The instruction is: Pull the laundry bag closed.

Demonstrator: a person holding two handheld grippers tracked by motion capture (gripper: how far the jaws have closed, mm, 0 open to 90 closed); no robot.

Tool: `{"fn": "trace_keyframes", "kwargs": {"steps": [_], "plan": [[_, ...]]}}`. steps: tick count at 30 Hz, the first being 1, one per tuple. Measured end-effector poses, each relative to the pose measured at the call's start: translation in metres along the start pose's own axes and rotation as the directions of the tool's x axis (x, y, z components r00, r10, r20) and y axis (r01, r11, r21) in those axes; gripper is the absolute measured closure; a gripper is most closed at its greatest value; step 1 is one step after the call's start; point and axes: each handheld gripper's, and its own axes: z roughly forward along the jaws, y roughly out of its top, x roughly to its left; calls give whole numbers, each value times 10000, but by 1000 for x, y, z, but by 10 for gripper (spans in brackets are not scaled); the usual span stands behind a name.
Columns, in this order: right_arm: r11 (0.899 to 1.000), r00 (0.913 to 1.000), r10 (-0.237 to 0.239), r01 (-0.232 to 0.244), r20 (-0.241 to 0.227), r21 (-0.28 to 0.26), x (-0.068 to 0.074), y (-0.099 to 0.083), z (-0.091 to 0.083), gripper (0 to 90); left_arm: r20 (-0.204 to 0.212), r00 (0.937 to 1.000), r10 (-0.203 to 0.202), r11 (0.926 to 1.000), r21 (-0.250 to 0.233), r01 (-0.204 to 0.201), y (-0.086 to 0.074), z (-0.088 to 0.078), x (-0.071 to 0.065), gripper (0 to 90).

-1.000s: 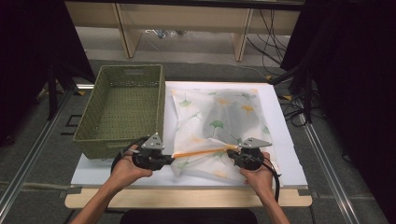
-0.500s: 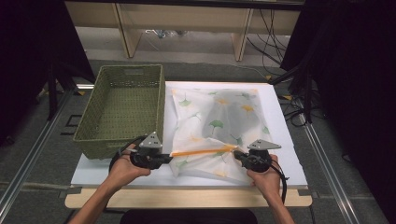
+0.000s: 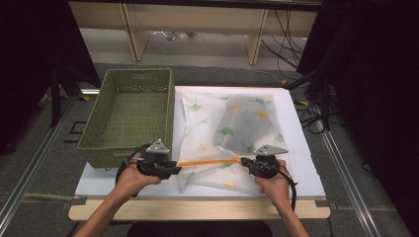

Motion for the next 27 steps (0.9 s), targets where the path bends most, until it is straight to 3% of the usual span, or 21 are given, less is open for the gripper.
{"fn": "trace_keyframes", "kwargs": {"steps": [2, 4, 6, 7, 9, 11, 12, 13, 16, 24, 27], "plan": [[9999, 9999, -107, 107, -43, 131, -1, 1, 0, 900, 43, 10000, -13, 10000, 0, 13, 0, 2, 0, 677], [9996, 9998, -119, 123, -141, 255, -1, 0, 4, 900, 41, 9994, -354, 9994, -31, 354, 0, 8, -1, 645], [9993, 9999, -54, 58, -93, 370, -2, -1, 5, 900, -39, 9995, -311, 9995, -98, 311, 2, 12, -2, 633], [9988, 9995, -291, 294, -90, 386, -3, -1, 8, 900, 24, 9991, -429, 9985, -330, 429, 3, 14, -3, 644], [9986, 9998, -204, 205, -29, 491, -3, -1, 8, 900, -70, 9983, -570, 9963, -643, 564, 5, 14, -5, 659], [9984, 9997, -218, 225, -131, 526, -3, -1, 9, 900, -3, 9992, -411, 9954, -862, 410, 7, 13, -7, 690], [9984, 9999, -1, 9, -145, 561, -2, -1, 9, 899, -54, 9995, -322, 9959, -851, 317, 8, 11, -7, 718], [9985, 9997, -175, 185, -181, 523, -4, -2, 10, 898, -59, 9995, -321, 9959, -847, 314, 8, 10, -8, 733], [9982, 9996, -45, 61, -275, 589, -4, -2, 11, 895, -72, 9996, -258, 9958, -875, 250, 8, 9, -10, 778], [9978, 9990, 64, -35, -438, 668, -5, -1, 15, 844, 4, 9997, -260, 9941, -1058, 259, 9, 9, -11, 798], [9973, 9988, 51, -15, -494, 732, -5, 0, 16, 845, 38, 10000, -70, 9946, -1035, 74, 9, 8, -10, 799]]}}
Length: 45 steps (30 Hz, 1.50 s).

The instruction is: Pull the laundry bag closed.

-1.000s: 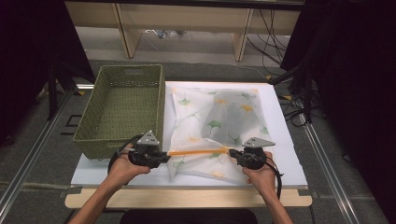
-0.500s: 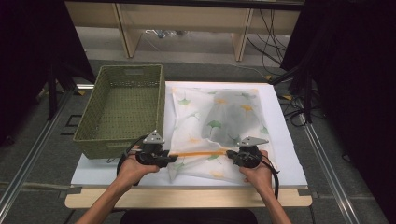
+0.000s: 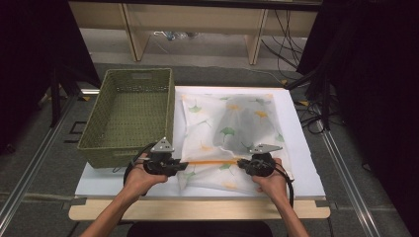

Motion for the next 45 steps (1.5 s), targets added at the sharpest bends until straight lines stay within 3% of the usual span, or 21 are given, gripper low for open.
{"fn": "trace_keyframes", "kwargs": {"steps": [2, 3, 5, 11, 15, 21, 22, 24, 26, 28, 31, 32, 34, 38, 41, 42, 45], "plan": [[10000, 10000, -81, 81, -51, 5, -1, 0, 1, 854, 4, 10000, -16, 10000, -61, 16, 0, 0, 0, 798], [9998, 9999, 144, -144, -4, 99, 1, 1, 0, 869, -20, 10000, -17, 10000, -58, 17, 0, 0, 1, 798], [9998, 9997, -207, 207, -153, 26, 0, 2, 0, 893, -51, 10000, -13, 10000, 3, 13, 0, -2, 1, 797], [9987, 9984, -486, 490, -299, 120, 2, 2, -1, 898, -92, 10000, 2, 9999, -100, -3, 0, -4, 3, 796], [9994, 9991, -286, 292, -312, 194, 1, 0, -2, 885, -6, 9999, -131, 9997, -212, 131, -1, -2, 2, 795], [9999, 9993, -117, 121, -350, 113, 2, 0, 3, 887, 12, 10000, 3, 9998, -192, -3, -1, -3, 2, 795], [9992, 9992, -193, 206, -359, 344, 2, 0, 2, 893, 9, 10000, -33, 9998, -201, 34, -1, -3, 2, 796], [9994, 9991, -309, 313, -286, 154, 2, 0, 1, 900, -30, 10000, -52, 9998, -198, 52, -1, -2, 2, 800], [9998, 9998, -82, 86, -197, 175, 3, 1, -2, 900, -187, 9996, 198, 9998, -26, -198, -1, -4, 2, 811], [9999, 9999, -97, 98, -115, 45, 3, 1, -3, 900, -233, 9997, -25, 9998, -175, 21, 0, -4, -1, 817], [9976, 9978, 663, -662, 73, -192, 3, -1, -8, 900, -309, 9995, 96, 9998, -184, -101, 0, -5, -1, 822], [9983, 9984, 503, -495, 250, -320, 1, -2, -9, 900, -308, 9990, 321, 9994, -92, -324, -1, -7, 0, 822], [9952, 9957, 915, -910, 130, -357, 0, -4, -12, 900, -328, 9991, 271, 9996, -18, -272, -2, -8, 1, 822], [9931, 9944, 1028, -1011, 257, -587, -4, -10, -18, 900, -292, 9992, 259, 9997, -4, -259, -3, -9, 3, 822], [9868, 9882, 1503, -1481, 297, -660, -8, -14, -23, 900, -293, 9988, 390, 9992, 43, -389, -3, -9, 2, 822], [9883, 9893, 1396, -1366, 423, -674, -10, -15, -25, 900, -257, 9992, 310, 9995, -16, -310, -4, -9, 2, 822], [9840, 9853, 1637, -1595, 494, -795, -13, -18, -30, 900, -460, 9977, 507, 9986, 190, -499, -4, -9, -1, 822]]}}
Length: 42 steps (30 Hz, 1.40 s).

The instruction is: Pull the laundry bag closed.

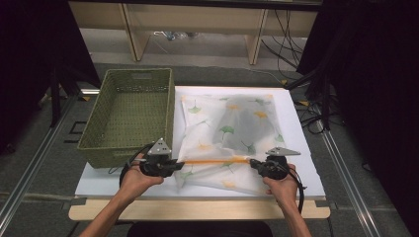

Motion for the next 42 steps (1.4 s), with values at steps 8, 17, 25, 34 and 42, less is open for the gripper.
{"fn": "trace_keyframes", "kwargs": {"steps": [8, 17, 25, 34, 42], "plan": [[9978, 9970, 629, -618, 459, -258, -21, -6, -17, 900, 5, 9999, 103, 9999, 54, -103, -2, 0, 2, 824], [9946, 9915, 931, -885, 905, -537, -34, -14, -32, 900, 32, 10000, 33, 9999, 99, -33, -2, 0, 1, 826], [9830, 9695, 1787, -1686, 1675, -724, -52, -24, -59, 900, -26, 10000, -5, 9999, 166, 5, -4, -1, 3, 826], [9808, 9592, 1924, -1813, 2073, -713, -61, -30, -68, 900, 5, 9999, 155, 9995, 274, -155, -4, -1, 4, 826], [9839, 9692, 1748, -1652, 1738, -684, -74, -33, -66, 900, 160, 9998, -90, 9993, 375, 84, -7, 1, 5, 816]]}}
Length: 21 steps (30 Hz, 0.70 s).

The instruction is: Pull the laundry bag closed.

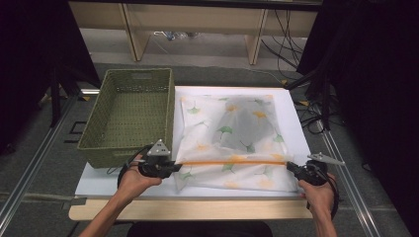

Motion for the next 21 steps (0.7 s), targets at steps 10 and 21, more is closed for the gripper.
{"fn": "trace_keyframes", "kwargs": {"steps": [10, 21], "plan": [[9971, 9967, -738, 732, 332, 202, 8, 3, 1, 898, -173, 9995, 274, 9988, 415, -266, -3, 3, -1, 791], [9905, 9896, -1357, 1343, -479, -300, 32, 9, 8, 727, -199, 9992, 335, 9982, 511, -324, -9, -4, -10, 582]]}}
